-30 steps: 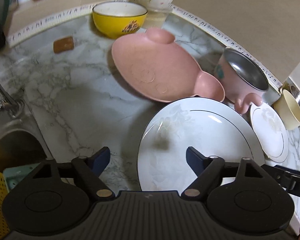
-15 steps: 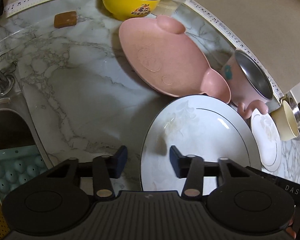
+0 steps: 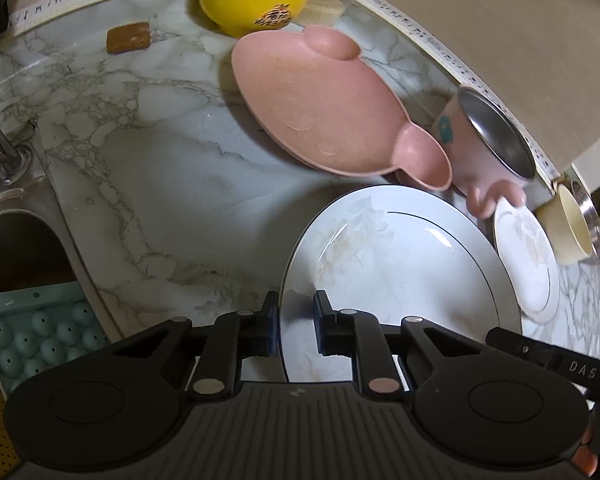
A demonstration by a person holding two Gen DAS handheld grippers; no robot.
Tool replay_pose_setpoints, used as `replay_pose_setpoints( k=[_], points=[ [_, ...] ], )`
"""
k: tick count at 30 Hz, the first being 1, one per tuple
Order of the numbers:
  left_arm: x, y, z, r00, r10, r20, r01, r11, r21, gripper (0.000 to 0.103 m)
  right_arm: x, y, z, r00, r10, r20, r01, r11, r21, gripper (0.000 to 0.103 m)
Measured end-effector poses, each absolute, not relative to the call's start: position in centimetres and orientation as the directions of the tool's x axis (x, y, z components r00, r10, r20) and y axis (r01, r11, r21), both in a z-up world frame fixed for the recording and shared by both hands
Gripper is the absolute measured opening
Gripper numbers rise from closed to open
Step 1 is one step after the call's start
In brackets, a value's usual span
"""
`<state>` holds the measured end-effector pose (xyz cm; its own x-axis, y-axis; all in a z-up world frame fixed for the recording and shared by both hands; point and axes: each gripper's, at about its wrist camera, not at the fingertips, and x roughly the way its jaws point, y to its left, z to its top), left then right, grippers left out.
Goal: Organize plates and bowls
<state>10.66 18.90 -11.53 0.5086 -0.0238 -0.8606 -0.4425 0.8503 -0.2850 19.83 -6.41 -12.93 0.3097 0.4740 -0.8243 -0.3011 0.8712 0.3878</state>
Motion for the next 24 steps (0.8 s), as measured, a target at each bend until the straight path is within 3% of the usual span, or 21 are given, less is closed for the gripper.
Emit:
replay_pose_setpoints(
  k=[24],
  points=[
    [5.4,15.8,-11.8,0.513,-0.029,-0.858,-0.422,0.862,-0.281,0.016,14.6,-9.5,-12.8,0.29,0.485,-0.825,-0.317,0.862,0.396,0.01]
  ],
)
